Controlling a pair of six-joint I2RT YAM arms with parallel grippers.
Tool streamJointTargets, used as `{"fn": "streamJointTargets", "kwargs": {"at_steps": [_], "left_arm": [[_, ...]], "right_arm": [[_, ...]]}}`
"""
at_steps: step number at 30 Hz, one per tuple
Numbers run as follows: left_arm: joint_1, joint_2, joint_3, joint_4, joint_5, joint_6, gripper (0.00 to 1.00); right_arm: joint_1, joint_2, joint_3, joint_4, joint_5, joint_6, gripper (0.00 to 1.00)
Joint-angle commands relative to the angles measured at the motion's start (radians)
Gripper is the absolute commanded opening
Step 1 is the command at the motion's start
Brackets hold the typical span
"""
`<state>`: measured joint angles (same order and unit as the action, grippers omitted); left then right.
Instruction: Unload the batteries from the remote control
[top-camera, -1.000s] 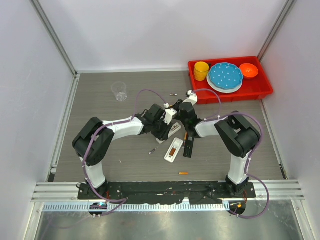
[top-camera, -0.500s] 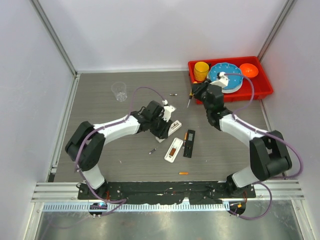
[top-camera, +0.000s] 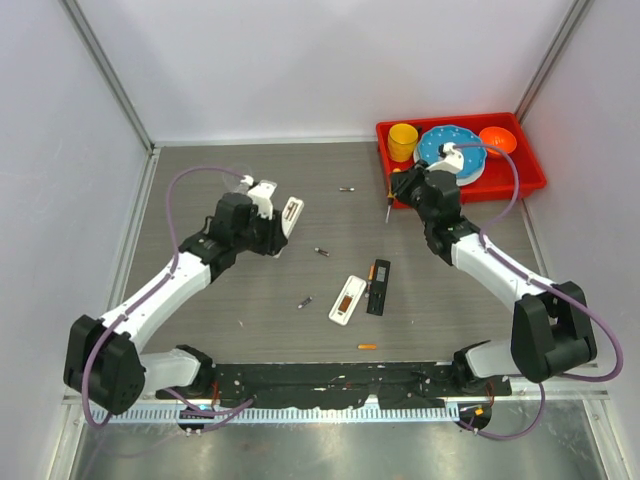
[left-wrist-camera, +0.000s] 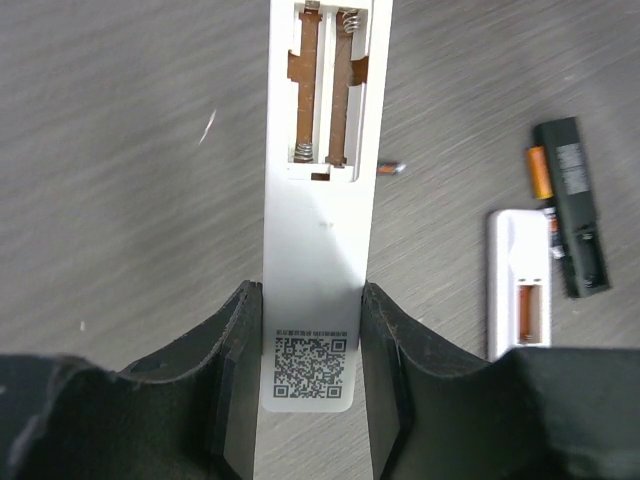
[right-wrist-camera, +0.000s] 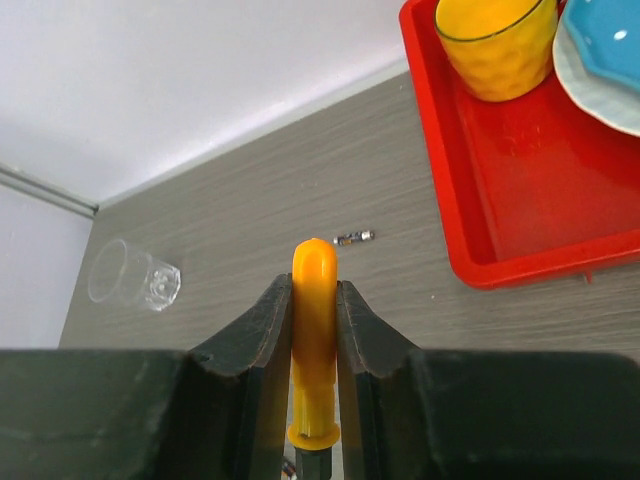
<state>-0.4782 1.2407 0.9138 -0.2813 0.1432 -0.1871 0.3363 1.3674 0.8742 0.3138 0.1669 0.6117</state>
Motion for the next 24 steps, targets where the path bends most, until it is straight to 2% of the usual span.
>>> {"fn": "streamJointTargets", "kwargs": {"at_steps": [1, 8, 17, 21, 23, 24], "left_arm": [[0.032, -0.059, -0.120, 0.028, -0.125, -0.103, 0.00], [0.039, -0.046, -0.188, -0.004, -0.226, -0.204, 0.00], [0.039, 0.124, -0.190, 0.005, -0.243, -0.285, 0.00], [0.039, 0.196, -0.171, -0.006, -0.266, -0.313, 0.00], [0.041, 0.216, -0.174, 0.002, -0.277, -0.325, 0.03], [0.041, 0.221, -0.176, 0.011, -0.277, -0.328, 0.08]], "right_arm": [[-0.003, 0.013, 0.009, 0.010, -0.088, -0.049, 0.01], [0.026, 0.166, 0.055, -0.038, -0.148, -0.075, 0.01], [0.067, 0.381, 0.066, -0.054, -0.190, -0.082, 0.01], [0.067, 0.418, 0.075, -0.073, -0.179, -0.092, 0.01], [0.067, 0.444, 0.088, -0.087, -0.176, -0.098, 0.01], [0.067, 0.461, 0.098, -0.103, -0.175, -0.101, 0.01]]}}
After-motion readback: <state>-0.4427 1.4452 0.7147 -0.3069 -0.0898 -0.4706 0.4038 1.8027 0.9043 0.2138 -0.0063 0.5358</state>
